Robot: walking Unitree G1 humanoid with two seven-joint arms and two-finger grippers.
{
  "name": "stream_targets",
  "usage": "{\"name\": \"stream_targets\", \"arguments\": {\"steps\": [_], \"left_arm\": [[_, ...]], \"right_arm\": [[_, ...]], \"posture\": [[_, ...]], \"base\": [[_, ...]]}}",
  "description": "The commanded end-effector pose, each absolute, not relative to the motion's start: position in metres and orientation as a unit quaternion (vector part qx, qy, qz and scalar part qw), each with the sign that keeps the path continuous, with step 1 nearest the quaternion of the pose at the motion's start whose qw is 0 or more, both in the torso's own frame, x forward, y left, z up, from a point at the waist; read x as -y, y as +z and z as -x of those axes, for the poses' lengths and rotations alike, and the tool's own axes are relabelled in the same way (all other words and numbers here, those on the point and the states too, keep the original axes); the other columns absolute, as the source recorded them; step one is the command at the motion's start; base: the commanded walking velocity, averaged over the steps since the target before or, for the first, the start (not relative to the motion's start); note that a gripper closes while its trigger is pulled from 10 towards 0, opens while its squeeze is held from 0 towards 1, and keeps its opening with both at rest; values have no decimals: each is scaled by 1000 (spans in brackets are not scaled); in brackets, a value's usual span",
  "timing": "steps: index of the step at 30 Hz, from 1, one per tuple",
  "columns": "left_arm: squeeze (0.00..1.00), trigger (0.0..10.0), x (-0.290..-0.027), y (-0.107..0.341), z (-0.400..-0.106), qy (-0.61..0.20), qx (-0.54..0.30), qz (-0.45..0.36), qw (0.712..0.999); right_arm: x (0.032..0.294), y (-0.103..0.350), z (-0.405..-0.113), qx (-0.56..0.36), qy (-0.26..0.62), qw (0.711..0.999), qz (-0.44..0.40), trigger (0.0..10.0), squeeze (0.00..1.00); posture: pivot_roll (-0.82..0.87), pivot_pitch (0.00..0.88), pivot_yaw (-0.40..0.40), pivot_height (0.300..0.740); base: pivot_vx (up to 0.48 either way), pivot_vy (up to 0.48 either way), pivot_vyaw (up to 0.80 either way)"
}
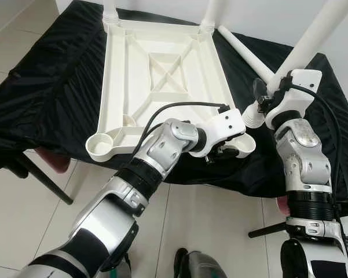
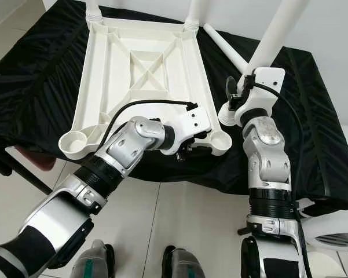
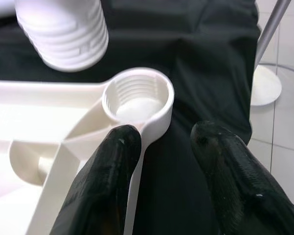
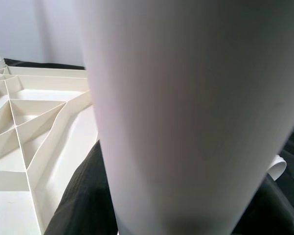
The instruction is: Building children table
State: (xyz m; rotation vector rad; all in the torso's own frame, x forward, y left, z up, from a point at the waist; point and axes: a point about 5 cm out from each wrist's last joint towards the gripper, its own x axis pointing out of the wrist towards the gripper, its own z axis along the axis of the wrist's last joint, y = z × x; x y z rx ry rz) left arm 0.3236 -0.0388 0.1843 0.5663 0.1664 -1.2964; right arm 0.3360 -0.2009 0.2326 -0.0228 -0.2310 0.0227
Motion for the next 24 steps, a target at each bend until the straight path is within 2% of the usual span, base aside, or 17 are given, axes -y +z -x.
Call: {"name": "stream_targets", "arguments": {"steps": [1, 4, 9, 24], "left_arm": [[0, 10000, 39, 183, -333, -528, -61, -274, 802], [0, 10000, 37, 173, -339, -493, -79, -285, 818], [0, 10000, 34, 166, -345, -462, -87, -300, 830], [0, 10000, 34, 170, -351, -445, -83, -300, 840]], "right_arm": [[204, 240, -334, 134, 9, 991, 11, 10000, 0], [203, 241, -333, 137, 10, 990, 11, 10000, 0], [205, 242, -332, 138, 5, 990, 12, 10000, 0], [207, 243, -332, 141, -1, 990, 12, 10000, 0]], "posture": [[50, 102, -95, 740], [45, 105, -91, 740], [37, 107, -86, 740], [33, 106, -82, 740]], "base": [[0, 0, 0], [0, 0, 0], [0, 0, 0], [0, 0, 0]]}}
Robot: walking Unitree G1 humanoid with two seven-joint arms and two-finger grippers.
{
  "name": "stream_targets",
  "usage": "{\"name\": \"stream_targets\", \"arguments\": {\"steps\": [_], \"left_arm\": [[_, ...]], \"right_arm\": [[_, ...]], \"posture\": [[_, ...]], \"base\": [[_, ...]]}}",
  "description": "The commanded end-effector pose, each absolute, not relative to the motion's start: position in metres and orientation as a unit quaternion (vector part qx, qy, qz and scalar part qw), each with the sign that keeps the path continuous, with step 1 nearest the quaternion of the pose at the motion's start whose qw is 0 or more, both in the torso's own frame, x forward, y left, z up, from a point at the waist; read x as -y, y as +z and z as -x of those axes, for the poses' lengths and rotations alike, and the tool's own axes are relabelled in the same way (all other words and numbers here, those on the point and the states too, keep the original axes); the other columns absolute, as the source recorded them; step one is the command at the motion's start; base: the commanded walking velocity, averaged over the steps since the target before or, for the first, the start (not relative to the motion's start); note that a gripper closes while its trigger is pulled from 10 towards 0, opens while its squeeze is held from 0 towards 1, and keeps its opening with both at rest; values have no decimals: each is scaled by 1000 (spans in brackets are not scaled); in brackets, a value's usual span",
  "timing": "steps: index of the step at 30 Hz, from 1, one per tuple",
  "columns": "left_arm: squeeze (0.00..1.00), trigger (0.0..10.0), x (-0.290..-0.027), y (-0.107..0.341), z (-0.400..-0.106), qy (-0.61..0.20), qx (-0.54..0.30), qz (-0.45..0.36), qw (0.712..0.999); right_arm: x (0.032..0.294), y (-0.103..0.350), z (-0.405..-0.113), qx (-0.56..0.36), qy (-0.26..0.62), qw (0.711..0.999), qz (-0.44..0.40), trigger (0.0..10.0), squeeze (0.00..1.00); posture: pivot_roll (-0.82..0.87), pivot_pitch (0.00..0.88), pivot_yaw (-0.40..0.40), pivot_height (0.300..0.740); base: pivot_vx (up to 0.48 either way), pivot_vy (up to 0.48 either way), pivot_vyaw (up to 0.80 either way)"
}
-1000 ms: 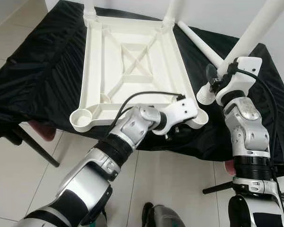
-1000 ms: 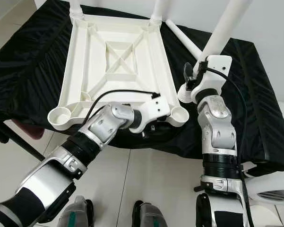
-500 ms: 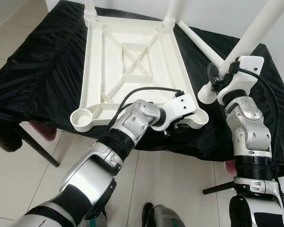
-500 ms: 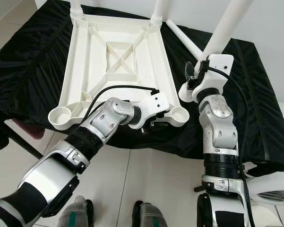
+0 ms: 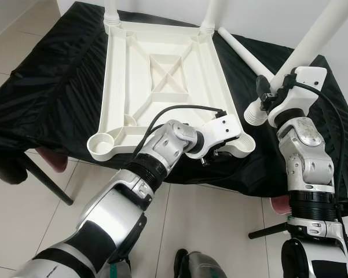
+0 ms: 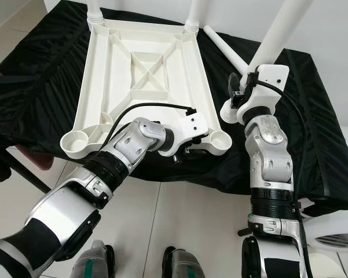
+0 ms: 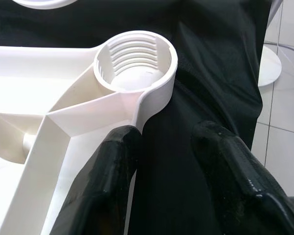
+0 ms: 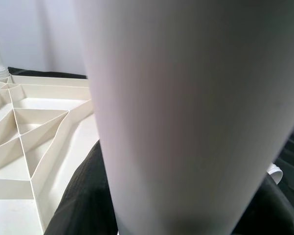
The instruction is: Building children table
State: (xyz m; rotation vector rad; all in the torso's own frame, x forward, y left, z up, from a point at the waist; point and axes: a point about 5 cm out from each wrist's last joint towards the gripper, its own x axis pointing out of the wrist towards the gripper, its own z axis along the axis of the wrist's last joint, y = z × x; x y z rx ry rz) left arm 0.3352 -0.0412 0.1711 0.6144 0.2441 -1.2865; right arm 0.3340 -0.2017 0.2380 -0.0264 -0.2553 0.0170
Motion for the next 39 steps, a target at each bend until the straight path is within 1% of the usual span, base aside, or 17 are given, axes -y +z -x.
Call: {"name": "stream_targets", "arguments": {"steps": [1, 5, 11, 24, 28, 29, 31, 32, 35, 37, 38, 39], "left_arm": [[0, 10000, 34, 174, -353, -443, -75, -294, 844], [0, 10000, 35, 185, -356, -449, -60, -277, 848], [0, 10000, 33, 182, -358, -441, -64, -280, 850], [0, 10000, 31, 163, -357, -422, -86, -336, 838], [0, 10000, 31, 162, -358, -423, -86, -333, 838], [0, 5882, 32, 163, -357, -427, -83, -331, 837], [0, 5882, 32, 164, -358, -428, -78, -333, 836], [0, 0, 32, 164, -358, -430, -76, -330, 837], [0, 0, 31, 165, -358, -432, -74, -332, 835], [0, 0, 30, 164, -358, -440, -76, -336, 829], [0, 10000, 29, 162, -358, -443, -78, -344, 825], [0, 10000, 29, 162, -358, -443, -78, -344, 825]], "right_arm": [[206, 243, -332, 141, 0, 990, 11, 10000, 0], [206, 242, -332, 139, 0, 990, 10, 10000, 0], [206, 242, -332, 140, -1, 990, 10, 10000, 0], [208, 244, -332, 143, -4, 990, 11, 10000, 0], [208, 244, -332, 142, -5, 990, 12, 10000, 0], [208, 243, -332, 142, -6, 990, 12, 10000, 0], [208, 243, -332, 142, -6, 990, 12, 10000, 0], [207, 243, -332, 142, -5, 990, 12, 10000, 0], [207, 243, -332, 143, -5, 990, 12, 10000, 0], [205, 243, -332, 142, 1, 990, 11, 10000, 0], [205, 243, -332, 141, 5, 990, 11, 10000, 0], [205, 243, -332, 141, 5, 990, 11, 10000, 0]], "posture": [[34, 106, -81, 740], [35, 105, -81, 740], [36, 104, -80, 740], [28, 98, -76, 740], [28, 96, -75, 740], [28, 95, -75, 740], [28, 94, -75, 740], [28, 91, -74, 740], [29, 90, -74, 740], [31, 86, -76, 740], [32, 85, -77, 740], [32, 85, -77, 740]], "base": [[0, 0, 0], [0, 0, 0], [0, 0, 0], [0, 0, 0], [0, 0, 0], [0, 0, 0], [0, 0, 0], [0, 0, 0], [0, 0, 0], [0, 0, 0], [0, 0, 0], [0, 0, 0]]}}
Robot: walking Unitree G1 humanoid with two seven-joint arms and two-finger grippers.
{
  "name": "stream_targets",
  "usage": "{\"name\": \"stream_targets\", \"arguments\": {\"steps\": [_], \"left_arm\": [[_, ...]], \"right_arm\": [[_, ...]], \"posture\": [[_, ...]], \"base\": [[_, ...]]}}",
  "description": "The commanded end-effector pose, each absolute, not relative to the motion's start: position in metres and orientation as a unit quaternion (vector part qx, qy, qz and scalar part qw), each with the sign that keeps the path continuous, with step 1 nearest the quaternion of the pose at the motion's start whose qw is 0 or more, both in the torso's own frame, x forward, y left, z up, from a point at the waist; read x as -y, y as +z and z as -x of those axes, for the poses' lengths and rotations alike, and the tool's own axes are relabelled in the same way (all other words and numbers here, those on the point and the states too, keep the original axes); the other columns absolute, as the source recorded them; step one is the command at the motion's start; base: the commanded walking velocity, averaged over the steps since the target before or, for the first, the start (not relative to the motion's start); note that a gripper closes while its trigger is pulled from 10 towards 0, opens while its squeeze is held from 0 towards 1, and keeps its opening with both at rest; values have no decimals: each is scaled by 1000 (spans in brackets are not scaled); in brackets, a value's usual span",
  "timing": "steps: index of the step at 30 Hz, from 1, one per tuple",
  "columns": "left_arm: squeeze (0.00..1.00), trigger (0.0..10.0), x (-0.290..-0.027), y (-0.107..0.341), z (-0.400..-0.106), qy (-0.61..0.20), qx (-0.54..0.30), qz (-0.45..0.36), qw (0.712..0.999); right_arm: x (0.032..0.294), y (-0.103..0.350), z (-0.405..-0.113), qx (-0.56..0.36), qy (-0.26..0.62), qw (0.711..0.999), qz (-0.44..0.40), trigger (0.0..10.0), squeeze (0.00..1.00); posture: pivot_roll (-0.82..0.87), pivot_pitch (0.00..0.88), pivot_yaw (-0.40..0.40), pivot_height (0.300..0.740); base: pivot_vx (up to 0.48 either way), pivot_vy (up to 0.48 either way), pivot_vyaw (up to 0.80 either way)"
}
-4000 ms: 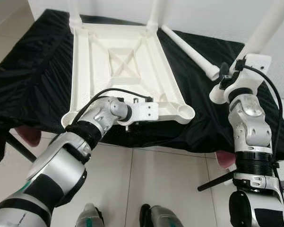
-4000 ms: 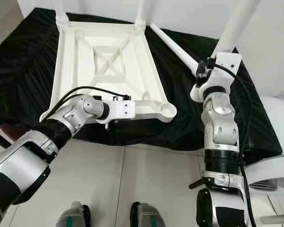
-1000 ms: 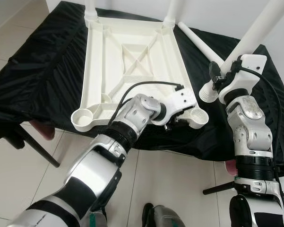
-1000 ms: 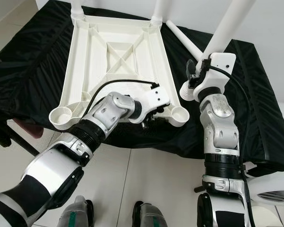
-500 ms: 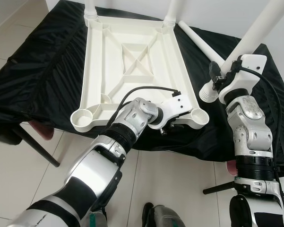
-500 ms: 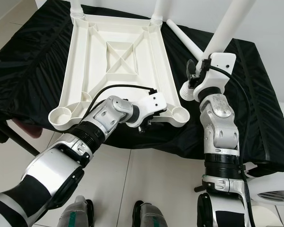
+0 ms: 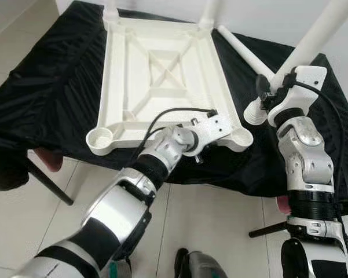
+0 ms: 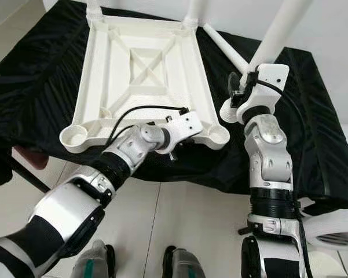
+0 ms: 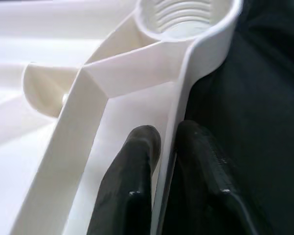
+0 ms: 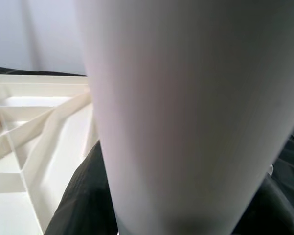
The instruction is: Building children table
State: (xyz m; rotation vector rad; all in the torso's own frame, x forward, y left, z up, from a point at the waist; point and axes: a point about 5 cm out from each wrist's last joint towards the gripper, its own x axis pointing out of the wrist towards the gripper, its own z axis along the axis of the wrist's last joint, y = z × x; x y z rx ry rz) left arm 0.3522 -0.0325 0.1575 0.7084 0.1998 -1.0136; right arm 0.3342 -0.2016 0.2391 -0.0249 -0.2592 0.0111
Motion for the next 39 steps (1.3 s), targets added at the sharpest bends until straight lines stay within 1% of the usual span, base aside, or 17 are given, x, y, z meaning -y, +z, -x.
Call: {"name": "stream_targets", "arguments": {"steps": [1, 4, 6, 9, 10, 13, 14, 16, 19, 26, 32, 36, 39], "left_arm": [[0, 10000, 27, 161, -357, -446, -80, -349, 820], [0, 10000, 26, 159, -357, -450, -82, -353, 816], [0, 10000, 22, 156, -355, -463, -79, -365, 804], [0, 10000, 20, 154, -354, -471, -78, -371, 797], [0, 10000, 16, 149, -350, -485, -72, -381, 784], [0, 10000, 16, 147, -350, -487, -71, -383, 782], [0, 10000, 14, 144, -346, -500, -63, -393, 769], [0, 10000, 14, 144, -346, -500, -63, -393, 769], [0, 10000, 10, 141, -344, -508, -59, -399, 761], [0, 10000, 6, 137, -344, -508, -62, -402, 760], [0, 10000, 2, 134, -343, -507, -64, -406, 757], [0, 10000, 1, 134, -343, -505, -62, -409, 758], [0, 10000, 1, 134, -343, -505, -62, -409, 758]], "right_arm": [[204, 242, -332, 140, 8, 990, 11, 10000, 0], [204, 242, -332, 138, 11, 990, 11, 10000, 0], [202, 240, -332, 134, 23, 991, 13, 10000, 0], [200, 240, -333, 131, 31, 991, 14, 10000, 0], [198, 238, -333, 122, 46, 991, 11, 10000, 0], [197, 237, -333, 119, 49, 992, 9, 10000, 0], [194, 233, -334, 106, 68, 992, 4, 10000, 0], [194, 233, -334, 106, 68, 992, 4, 10000, 0], [190, 229, -333, 94, 85, 992, 7, 10000, 0], [183, 224, -330, 85, 114, 990, 13, 10000, 0], [188, 220, -327, 74, 113, 991, -11, 10000, 0], [199, 215, -324, 57, 111, 992, -31, 10000, 0], [199, 215, -324, 57, 111, 992, -31, 10000, 0]], "posture": [[32, 84, -77, 740], [33, 84, -77, 740], [33, 83, -79, 740], [33, 84, -80, 740], [35, 88, -84, 740], [35, 88, -84, 740], [35, 91, -89, 740], [35, 91, -89, 740], [34, 92, -90, 740], [27, 94, -84, 740], [27, 95, -84, 740], [29, 96, -82, 740], [29, 96, -82, 740]], "base": [[0, 0, 0], [0, 0, 0], [0, 0, 0], [0, 0, 0], [0, 0, 0], [0, 0, 0], [0, 0, 0], [0, 0, 0], [0, 0, 0], [0, 0, 0], [0, 0, 0], [0, 0, 0], [0, 0, 0]]}}
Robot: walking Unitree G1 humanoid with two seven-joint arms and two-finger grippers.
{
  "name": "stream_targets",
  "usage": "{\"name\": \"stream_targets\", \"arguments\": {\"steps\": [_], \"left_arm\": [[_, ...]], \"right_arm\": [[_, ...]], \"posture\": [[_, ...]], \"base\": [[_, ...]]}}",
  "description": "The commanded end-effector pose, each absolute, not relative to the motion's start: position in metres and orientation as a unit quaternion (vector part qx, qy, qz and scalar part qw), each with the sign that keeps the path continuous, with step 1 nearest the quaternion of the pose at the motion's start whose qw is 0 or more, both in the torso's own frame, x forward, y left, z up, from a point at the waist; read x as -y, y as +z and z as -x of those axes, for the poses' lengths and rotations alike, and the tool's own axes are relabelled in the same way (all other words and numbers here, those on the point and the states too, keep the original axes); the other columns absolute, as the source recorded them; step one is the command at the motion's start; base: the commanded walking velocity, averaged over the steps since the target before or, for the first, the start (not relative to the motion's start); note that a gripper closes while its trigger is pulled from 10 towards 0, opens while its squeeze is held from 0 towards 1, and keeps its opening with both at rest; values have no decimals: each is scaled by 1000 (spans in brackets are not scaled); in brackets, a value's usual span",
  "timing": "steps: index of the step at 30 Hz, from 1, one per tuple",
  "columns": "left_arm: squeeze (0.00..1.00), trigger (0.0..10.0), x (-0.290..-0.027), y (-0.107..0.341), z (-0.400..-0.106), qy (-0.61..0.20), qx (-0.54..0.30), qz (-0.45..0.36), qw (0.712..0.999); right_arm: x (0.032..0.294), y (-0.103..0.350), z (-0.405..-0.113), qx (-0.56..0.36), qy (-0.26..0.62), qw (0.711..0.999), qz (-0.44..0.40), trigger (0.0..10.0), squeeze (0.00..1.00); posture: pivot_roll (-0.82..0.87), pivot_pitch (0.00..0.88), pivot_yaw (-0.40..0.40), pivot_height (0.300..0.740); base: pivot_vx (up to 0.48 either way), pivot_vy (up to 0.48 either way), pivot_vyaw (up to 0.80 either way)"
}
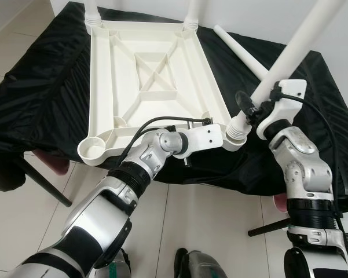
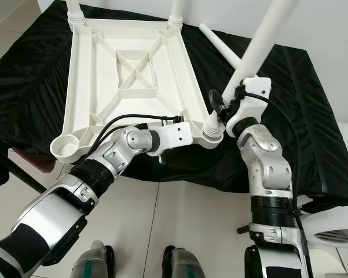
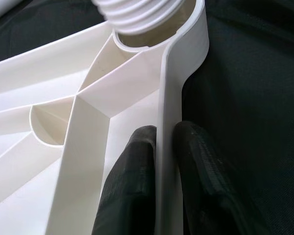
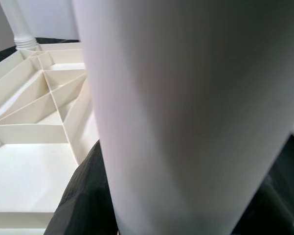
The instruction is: Building children table
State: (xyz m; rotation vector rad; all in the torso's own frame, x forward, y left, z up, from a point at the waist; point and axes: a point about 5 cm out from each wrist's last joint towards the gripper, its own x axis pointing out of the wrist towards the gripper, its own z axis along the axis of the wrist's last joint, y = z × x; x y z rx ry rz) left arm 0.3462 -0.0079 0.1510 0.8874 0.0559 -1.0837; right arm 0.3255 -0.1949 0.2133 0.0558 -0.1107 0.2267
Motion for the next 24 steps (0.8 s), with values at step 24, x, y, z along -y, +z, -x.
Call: {"name": "stream_targets", "arguments": {"steps": [24], "left_arm": [[0, 10000, 3, 135, -340, -510, -55, -413, 752]], "right_arm": [[190, 186, -323, -1, 230, 973, -35, 10000, 0]], "posture": [[33, 92, -84, 740]], "base": [[0, 0, 0]]}}
